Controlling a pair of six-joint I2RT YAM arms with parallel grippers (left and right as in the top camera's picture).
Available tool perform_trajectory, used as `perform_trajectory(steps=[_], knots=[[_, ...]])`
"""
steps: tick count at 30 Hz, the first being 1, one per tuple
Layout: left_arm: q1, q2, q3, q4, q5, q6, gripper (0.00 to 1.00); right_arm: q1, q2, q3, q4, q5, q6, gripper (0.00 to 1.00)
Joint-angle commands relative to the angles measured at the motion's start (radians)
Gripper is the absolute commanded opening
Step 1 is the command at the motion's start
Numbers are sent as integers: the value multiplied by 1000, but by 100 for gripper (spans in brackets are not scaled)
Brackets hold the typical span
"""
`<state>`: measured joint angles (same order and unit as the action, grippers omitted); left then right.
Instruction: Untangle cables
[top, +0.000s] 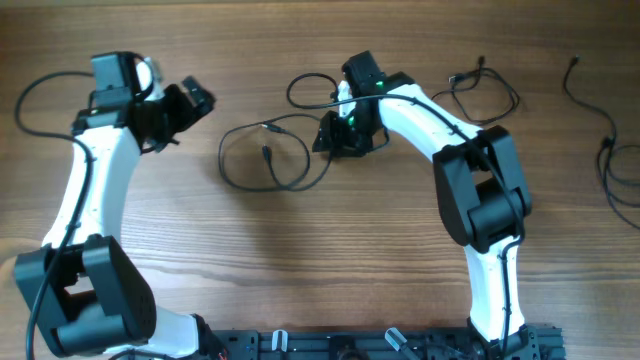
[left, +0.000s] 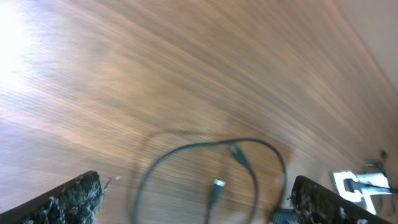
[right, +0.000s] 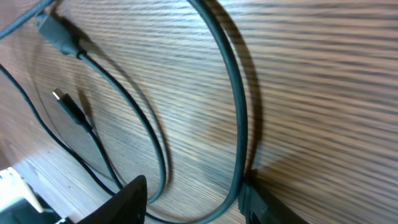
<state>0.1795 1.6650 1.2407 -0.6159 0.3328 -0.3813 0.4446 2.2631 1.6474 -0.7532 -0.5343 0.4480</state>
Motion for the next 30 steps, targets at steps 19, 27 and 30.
perform_trajectory(steps=[19,27,30], knots=[[68,7,-5,-32,-58,-16,100,307,55,-20,120,660,119,73],[68,7,-5,-32,-58,-16,100,318,56,-20,363,737,-564,91],[68,7,-5,-32,-58,-16,100,314,56,-19,421,783,-615,92]])
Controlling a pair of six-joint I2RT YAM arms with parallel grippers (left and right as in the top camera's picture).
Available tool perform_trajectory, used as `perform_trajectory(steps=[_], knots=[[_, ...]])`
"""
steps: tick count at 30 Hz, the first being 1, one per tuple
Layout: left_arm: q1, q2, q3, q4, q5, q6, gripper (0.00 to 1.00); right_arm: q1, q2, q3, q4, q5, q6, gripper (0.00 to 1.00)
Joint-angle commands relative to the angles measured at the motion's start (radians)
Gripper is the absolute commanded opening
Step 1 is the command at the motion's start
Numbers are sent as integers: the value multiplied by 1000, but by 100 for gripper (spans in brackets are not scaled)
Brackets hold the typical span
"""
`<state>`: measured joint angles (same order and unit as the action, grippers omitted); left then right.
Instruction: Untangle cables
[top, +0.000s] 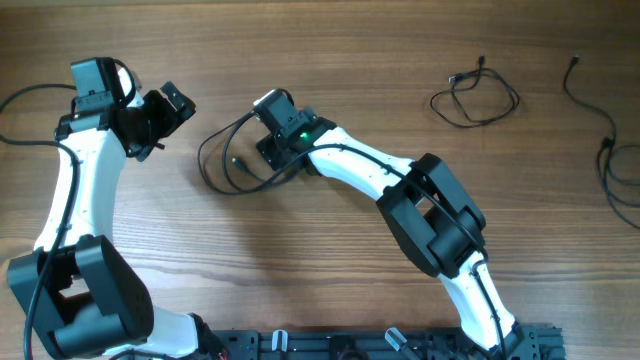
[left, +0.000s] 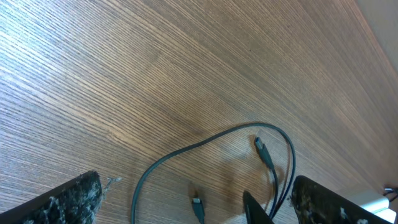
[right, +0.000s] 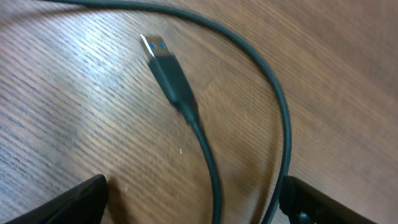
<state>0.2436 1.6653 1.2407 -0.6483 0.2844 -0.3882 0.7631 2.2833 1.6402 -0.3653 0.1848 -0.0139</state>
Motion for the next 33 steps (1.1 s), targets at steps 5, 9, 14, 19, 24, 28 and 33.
perform_trajectory(steps=[5,9,14,19,24,28,33], knots=[[3,6,-5,0,-10,-10,100,-5,35,45,-16,69,-349,97],[3,6,-5,0,-10,-10,100,-5,35,215,-171,-37,-324,96],[3,6,-5,0,-10,-10,100,-32,42,270,-184,-116,-323,59],[3,6,-5,0,-10,-10,100,-112,81,269,-188,-211,-211,68],[3,6,-5,0,-10,-10,100,-144,92,269,-175,-337,-212,96],[3,6,-5,0,-10,-10,100,-137,109,255,-170,-420,-309,94],[3,6,-5,0,-10,-10,100,-129,132,203,-146,-415,-378,99]])
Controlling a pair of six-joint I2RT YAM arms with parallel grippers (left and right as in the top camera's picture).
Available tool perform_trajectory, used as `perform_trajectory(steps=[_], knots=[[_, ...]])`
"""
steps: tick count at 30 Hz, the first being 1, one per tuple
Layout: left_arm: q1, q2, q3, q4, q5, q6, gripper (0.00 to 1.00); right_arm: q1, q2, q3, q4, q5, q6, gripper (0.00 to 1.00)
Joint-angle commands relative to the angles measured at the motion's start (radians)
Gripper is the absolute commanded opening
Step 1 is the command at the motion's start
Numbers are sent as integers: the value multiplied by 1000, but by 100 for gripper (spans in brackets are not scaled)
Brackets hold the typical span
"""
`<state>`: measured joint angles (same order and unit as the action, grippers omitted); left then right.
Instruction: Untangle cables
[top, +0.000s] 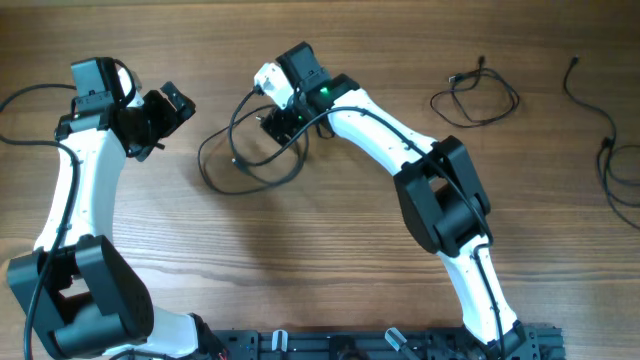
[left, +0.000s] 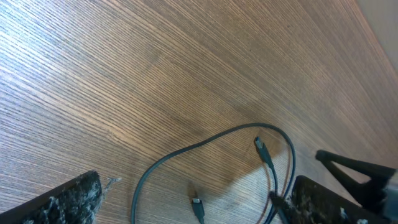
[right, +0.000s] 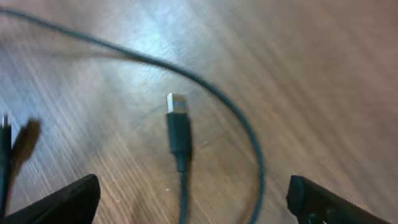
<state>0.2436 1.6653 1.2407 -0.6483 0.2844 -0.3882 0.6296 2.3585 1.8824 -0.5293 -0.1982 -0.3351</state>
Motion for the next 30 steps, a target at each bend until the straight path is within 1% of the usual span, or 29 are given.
perform_trajectory(steps=[1,4,6,9,11,15,16,18,19,20,21,22,24,26,27,28,29,30], knots=[[3,6,-5,0,-10,-10,100,4,65,-43,24,-24,-57,100],[3,6,-5,0,-10,-10,100,4,93,-43,44,45,-53,100],[3,6,-5,0,-10,-10,100,3,101,-43,46,42,-46,100],[3,6,-5,0,-10,-10,100,3,105,-43,37,39,29,100],[3,6,-5,0,-10,-10,100,3,105,-43,41,31,50,100],[3,6,-5,0,-10,-10,100,3,103,-35,64,20,49,99],[3,6,-5,0,-10,-10,100,3,103,-35,58,20,50,97],[3,6,-5,0,-10,-10,100,3,103,-35,20,21,46,83],[3,6,-5,0,-10,-10,100,3,104,-38,-10,25,46,65],[3,6,-5,0,-10,-10,100,3,105,-40,-49,25,47,50],[3,6,-5,0,-10,-10,100,3,105,-42,-75,25,47,39],[3,6,-5,0,-10,-10,100,3,105,-43,-110,24,49,34],[3,6,-5,0,-10,-10,100,3,105,-43,-167,25,50,29],[3,6,-5,0,-10,-10,100,2,105,-43,-186,25,50,18],[3,6,-5,0,-10,-10,100,-1,105,-43,-192,30,51,8],[3,6,-5,0,-10,-10,100,-4,105,-43,-192,70,83,4],[3,6,-5,0,-10,-10,100,-6,105,-43,-190,120,134,4],[3,6,-5,0,-10,-10,100,-8,105,-43,-190,158,163,6]])
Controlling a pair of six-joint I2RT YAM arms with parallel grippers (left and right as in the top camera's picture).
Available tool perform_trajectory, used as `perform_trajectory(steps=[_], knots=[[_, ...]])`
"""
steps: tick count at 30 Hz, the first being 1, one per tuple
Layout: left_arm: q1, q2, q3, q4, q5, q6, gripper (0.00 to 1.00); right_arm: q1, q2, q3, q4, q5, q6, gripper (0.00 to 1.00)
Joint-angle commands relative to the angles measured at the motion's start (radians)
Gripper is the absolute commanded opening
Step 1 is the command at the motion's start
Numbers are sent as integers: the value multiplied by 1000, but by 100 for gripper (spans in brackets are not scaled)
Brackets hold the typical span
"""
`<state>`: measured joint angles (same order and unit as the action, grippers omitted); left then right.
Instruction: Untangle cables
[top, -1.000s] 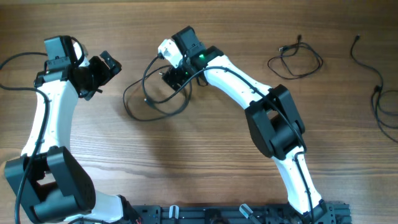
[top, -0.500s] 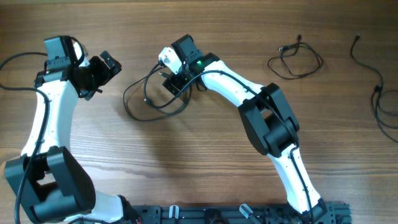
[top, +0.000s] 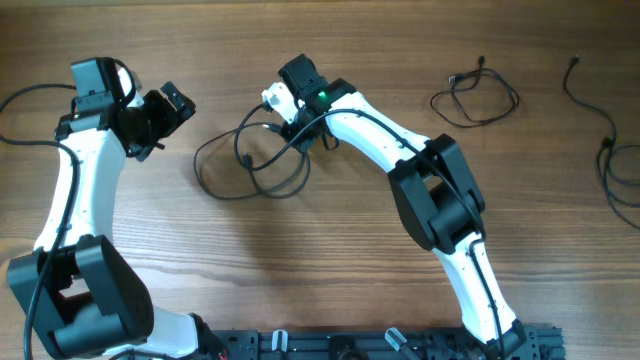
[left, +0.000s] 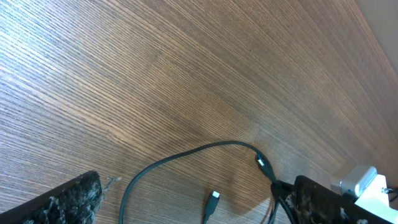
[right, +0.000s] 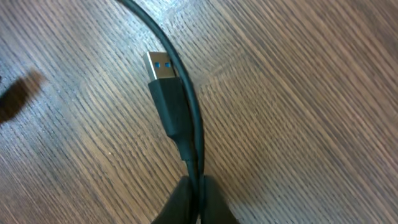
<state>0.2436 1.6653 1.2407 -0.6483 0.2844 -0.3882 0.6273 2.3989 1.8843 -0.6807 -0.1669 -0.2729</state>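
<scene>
A dark looped cable lies on the wood left of centre. Its USB plug with a blue tongue shows in the right wrist view, and a small-plug end in the left wrist view. My right gripper is shut on two strands of this cable just behind the plug. My left gripper stands open at the far left, apart from the loop, with bare wood between its fingers.
A second small tangle of cable lies at the back right. More cable runs along the right edge. A thin dark lead curls behind my left arm at the left edge.
My right gripper, open over the USB plug a moment ago, is now shut on the cable strands behind that plug. The loop has shifted slightly. The left arm has not moved.
My right gripper was at the loop's right side near table centre, the left arm a little further right. Then the right gripper and loop stood further left, gripper open. Then it hovered open above the USB plug, and now it grips the strands.
</scene>
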Motion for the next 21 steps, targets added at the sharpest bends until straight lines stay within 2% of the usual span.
perform_trajectory(steps=[1,2,3,4,8,10,11,12,14,18,21], knots=[[3,6,-5,0,-10,-10,100,-5,65,-45,-39,133,100,30],[3,6,-5,0,-10,-10,100,-5,65,-45,-34,124,100,50],[3,6,-5,0,-10,-10,100,-5,65,-45,-29,101,100,62],[3,6,-5,0,-10,-10,100,-5,65,-45,-24,61,89,64],[3,6,-5,0,-10,-10,100,-2,65,-45,1,19,90,64],[3,6,-5,0,-10,-10,100,-2,65,-47,50,19,87,71],[3,6,-5,0,-10,-10,100,-2,65,-47,81,9,54,76],[3,6,-5,0,-10,-10,100,-2,66,-47,104,-16,3,76],[3,6,-5,0,-10,-10,100,0,66,-47,119,-34,-49,75],[3,6,-5,0,-10,-10,100,2,66,-64,90,-35,-38,66],[3,6,-5,0,-10,-10,100,4,66,-149,137,-51,-48,68]])
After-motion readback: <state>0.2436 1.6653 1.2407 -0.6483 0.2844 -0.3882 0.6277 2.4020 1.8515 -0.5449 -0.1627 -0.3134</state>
